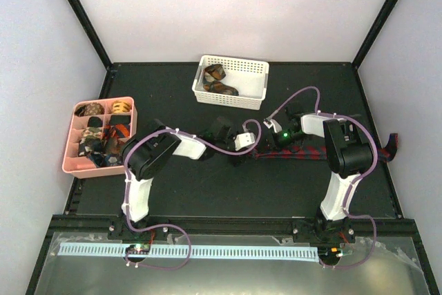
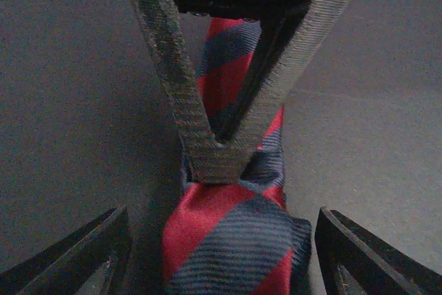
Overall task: Roll the ties
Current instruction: Roll the tie at the center of the board.
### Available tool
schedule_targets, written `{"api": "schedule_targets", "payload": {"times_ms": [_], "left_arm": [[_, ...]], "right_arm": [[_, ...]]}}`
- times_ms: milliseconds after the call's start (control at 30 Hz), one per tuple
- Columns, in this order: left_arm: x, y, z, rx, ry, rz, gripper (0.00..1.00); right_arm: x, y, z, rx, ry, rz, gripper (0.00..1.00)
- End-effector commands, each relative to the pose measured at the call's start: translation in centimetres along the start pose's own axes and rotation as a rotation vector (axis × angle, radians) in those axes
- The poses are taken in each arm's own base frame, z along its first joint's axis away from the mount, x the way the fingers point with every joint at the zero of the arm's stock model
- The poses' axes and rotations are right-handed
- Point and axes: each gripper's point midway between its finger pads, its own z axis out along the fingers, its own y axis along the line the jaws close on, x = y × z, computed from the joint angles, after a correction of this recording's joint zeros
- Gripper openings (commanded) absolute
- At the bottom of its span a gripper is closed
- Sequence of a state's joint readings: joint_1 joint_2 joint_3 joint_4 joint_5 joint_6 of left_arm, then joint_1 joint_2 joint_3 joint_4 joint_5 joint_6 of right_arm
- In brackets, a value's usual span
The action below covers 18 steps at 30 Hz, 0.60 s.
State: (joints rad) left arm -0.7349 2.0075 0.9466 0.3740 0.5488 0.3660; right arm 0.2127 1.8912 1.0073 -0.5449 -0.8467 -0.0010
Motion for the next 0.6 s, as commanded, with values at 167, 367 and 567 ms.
{"api": "schedule_targets", "payload": {"times_ms": [167, 367, 567], "left_arm": [[-1.3, 1.2, 0.8, -0.033, -0.023, 0.016, 0.54], [-1.3, 0.2, 0.1, -0.007, -0.031, 0.014, 0.36], [-1.0, -0.2, -0.2, -0.006, -0.033, -0.007, 0.76]], "right_arm": [[-0.3, 0.8, -0.6, -0.014, -0.023, -0.023, 0.02], [-0.1, 0.9, -0.7, -0.014, -0.023, -0.026, 0.02], [-0.1, 0.9, -0.7, -0.014, -0.022, -0.027, 0.02]]}}
